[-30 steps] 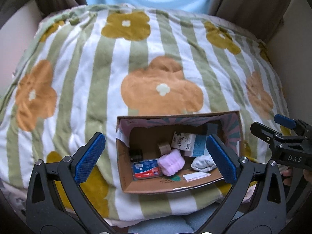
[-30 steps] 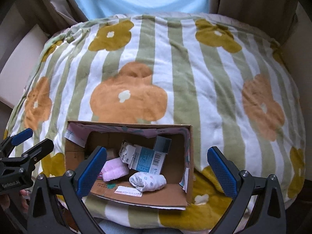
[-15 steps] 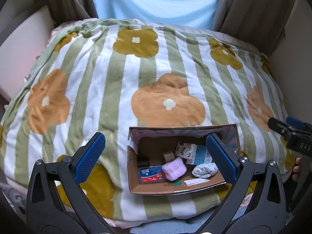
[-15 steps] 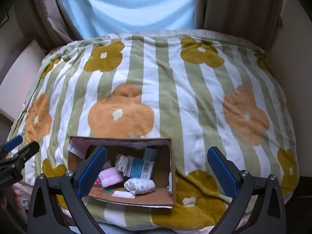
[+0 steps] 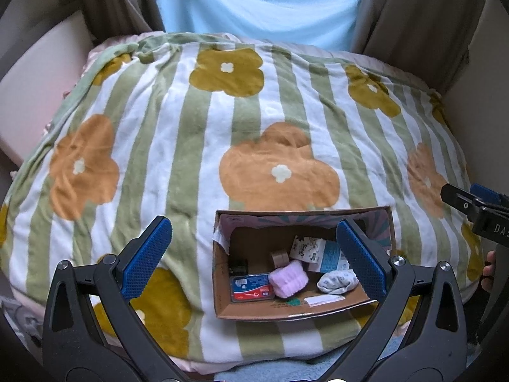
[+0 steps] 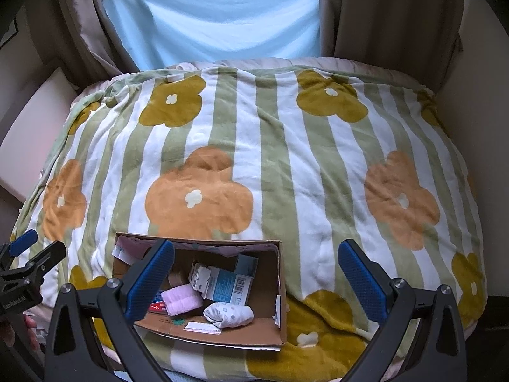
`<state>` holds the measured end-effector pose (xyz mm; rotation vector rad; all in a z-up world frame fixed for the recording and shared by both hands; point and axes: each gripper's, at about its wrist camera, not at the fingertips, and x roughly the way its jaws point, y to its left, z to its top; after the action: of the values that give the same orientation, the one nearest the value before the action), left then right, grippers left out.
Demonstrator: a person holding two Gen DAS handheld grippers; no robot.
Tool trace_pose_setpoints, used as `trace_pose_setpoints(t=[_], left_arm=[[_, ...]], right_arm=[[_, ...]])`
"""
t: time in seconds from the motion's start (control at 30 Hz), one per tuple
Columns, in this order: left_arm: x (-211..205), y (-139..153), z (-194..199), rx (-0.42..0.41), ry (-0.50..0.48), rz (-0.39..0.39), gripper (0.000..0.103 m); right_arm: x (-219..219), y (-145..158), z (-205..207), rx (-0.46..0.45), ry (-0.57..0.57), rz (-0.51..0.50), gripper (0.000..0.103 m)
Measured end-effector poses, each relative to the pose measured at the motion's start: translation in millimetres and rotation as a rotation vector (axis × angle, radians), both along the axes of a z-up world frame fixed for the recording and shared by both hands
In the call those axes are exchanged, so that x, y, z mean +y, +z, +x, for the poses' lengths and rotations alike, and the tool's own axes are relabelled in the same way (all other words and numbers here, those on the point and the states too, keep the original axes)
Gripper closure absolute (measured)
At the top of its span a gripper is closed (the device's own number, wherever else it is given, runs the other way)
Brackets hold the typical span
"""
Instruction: Organize objects
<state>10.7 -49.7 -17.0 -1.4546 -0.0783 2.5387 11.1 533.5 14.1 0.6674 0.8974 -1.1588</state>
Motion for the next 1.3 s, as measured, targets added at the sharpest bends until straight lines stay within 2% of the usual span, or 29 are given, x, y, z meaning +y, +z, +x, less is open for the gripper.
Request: trace_pose_setpoints(t=[1.3], left_arm=[[11, 2, -10, 0.005, -0.054, 0.011, 0.000]], right_arm=[[-14, 4, 0, 0.004, 0.008, -0.008, 0.000]])
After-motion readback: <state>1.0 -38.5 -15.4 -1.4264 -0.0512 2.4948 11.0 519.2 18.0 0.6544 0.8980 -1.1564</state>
